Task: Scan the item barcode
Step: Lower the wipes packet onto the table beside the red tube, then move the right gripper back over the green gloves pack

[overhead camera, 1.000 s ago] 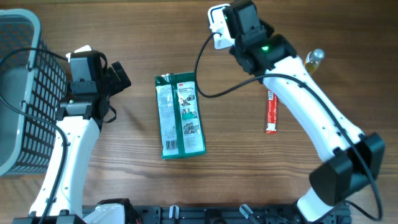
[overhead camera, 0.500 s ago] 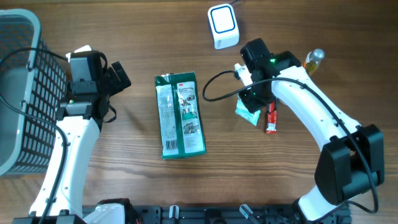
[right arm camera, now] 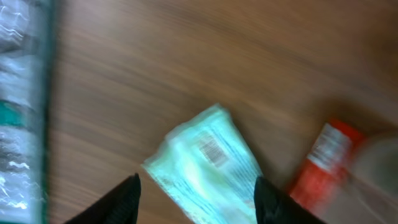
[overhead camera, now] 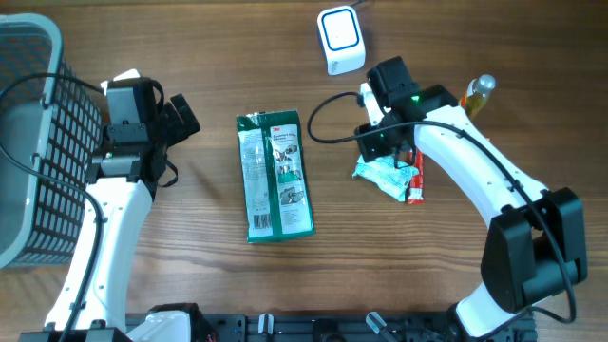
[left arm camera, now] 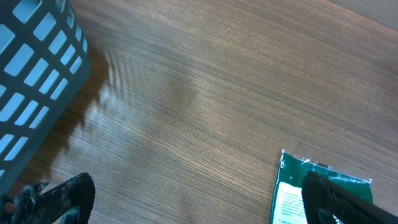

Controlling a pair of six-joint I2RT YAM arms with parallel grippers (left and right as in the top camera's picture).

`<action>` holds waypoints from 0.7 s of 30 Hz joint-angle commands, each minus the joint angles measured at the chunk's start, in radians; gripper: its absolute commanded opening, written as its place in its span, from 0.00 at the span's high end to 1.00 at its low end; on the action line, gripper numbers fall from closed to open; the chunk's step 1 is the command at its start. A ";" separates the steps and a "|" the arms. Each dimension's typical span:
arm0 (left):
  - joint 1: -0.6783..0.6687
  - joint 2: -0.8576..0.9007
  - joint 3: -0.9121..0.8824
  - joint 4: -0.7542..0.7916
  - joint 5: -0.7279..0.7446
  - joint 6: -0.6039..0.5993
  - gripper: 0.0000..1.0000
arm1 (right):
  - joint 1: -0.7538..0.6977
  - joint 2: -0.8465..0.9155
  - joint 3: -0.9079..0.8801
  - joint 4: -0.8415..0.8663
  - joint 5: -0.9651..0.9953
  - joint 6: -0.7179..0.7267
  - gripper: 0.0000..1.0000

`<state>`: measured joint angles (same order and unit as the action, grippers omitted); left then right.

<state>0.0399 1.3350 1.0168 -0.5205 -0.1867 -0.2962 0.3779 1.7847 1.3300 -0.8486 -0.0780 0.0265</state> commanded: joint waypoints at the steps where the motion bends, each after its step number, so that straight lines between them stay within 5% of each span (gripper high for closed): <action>1: 0.004 -0.005 0.009 0.003 -0.009 0.013 0.00 | 0.019 -0.006 -0.015 0.109 -0.231 0.121 0.44; 8: 0.004 -0.005 0.009 0.003 -0.009 0.013 0.00 | 0.249 -0.005 -0.117 0.336 -0.020 0.394 0.43; 15: 0.004 -0.005 0.009 0.003 -0.009 0.013 0.00 | 0.467 0.008 -0.206 0.503 0.220 0.446 0.39; 21: 0.004 -0.005 0.009 0.003 -0.009 0.013 0.00 | 0.496 0.090 -0.218 0.561 0.235 0.452 0.34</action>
<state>0.0399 1.3350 1.0168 -0.5201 -0.1867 -0.2962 0.8719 1.8202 1.1217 -0.2920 0.1139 0.4591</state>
